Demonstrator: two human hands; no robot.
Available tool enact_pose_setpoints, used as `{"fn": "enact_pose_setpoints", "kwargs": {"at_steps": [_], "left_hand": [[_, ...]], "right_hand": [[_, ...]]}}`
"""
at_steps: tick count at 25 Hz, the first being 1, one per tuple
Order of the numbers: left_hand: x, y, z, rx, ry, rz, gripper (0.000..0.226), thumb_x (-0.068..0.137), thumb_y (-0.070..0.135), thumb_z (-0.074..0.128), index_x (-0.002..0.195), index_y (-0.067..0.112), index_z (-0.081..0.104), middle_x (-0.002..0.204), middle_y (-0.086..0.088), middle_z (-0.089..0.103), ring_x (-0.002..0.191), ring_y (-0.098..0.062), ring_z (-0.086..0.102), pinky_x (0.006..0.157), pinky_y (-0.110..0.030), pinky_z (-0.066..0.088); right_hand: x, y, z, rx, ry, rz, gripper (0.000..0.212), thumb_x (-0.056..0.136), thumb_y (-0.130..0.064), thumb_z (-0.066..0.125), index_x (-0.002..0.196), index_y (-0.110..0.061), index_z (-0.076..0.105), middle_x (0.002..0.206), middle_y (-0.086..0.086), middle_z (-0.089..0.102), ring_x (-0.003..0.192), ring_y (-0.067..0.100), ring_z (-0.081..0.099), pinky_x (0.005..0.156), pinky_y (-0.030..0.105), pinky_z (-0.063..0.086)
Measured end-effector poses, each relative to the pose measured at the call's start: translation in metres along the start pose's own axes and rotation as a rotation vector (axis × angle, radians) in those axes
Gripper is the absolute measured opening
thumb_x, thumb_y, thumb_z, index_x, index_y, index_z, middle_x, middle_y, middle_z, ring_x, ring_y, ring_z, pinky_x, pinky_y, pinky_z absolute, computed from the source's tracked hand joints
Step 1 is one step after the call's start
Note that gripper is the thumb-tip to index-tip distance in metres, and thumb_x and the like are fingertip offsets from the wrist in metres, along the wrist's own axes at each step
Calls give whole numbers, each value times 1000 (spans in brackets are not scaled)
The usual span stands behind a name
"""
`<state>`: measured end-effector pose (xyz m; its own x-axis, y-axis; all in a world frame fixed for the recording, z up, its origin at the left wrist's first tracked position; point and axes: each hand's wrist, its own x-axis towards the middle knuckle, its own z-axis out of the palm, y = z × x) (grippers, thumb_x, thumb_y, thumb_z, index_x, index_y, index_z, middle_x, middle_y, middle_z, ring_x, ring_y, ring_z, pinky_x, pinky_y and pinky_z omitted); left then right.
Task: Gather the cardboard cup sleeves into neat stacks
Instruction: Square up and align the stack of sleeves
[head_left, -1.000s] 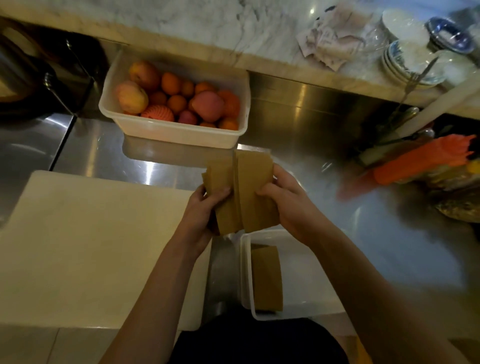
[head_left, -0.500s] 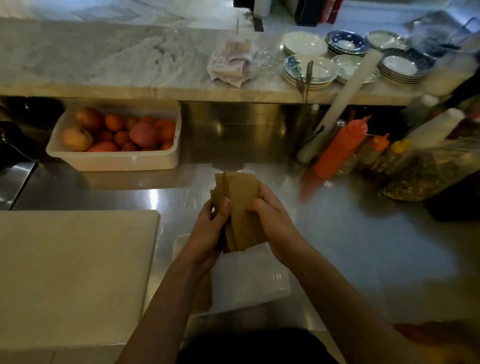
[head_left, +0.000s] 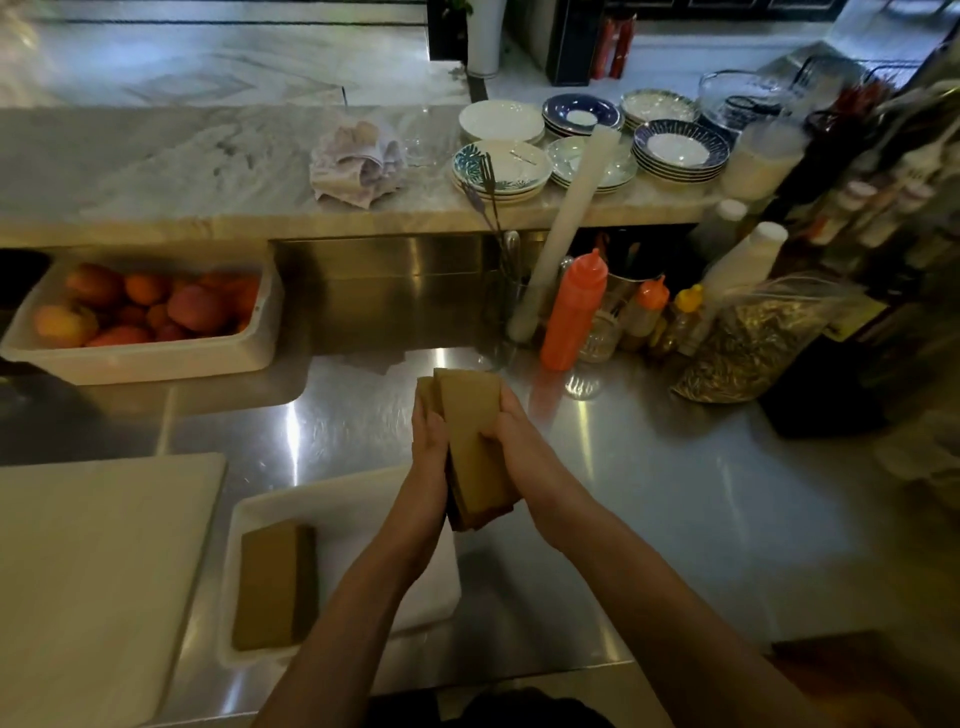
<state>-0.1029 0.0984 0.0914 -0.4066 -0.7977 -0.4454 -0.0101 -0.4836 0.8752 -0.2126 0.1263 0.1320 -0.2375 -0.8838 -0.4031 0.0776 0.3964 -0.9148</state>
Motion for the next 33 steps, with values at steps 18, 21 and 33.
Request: {"fn": "enact_pose_setpoints", "kwargs": {"at_steps": [18,21,33], "left_hand": [[48,-12,-19,363,-421,-112,92,90,54,50,148,43,-21,160,1,19,130,-18,42,91,-29,48],[47,-27,-4,273,-364,-107,96,96,33,53,145,39,-29,162,2,11,130,-12,34,80,-15,49],[65,-115,77,468,-203,64,98,93,6,59,150,13,-20,148,39,21,134,12,31,102,-4,27]], "right_hand": [[13,49,-29,230,91,314,22,93,-11,42,103,-26,54,103,8,61,93,26,61,74,38,54],[18,64,-49,48,97,214,42,89,-9,41,128,-23,45,107,6,58,94,22,58,76,34,51],[64,164,-142,-277,-212,-104,81,84,13,50,151,-18,15,150,1,35,137,10,36,115,40,31]]}}
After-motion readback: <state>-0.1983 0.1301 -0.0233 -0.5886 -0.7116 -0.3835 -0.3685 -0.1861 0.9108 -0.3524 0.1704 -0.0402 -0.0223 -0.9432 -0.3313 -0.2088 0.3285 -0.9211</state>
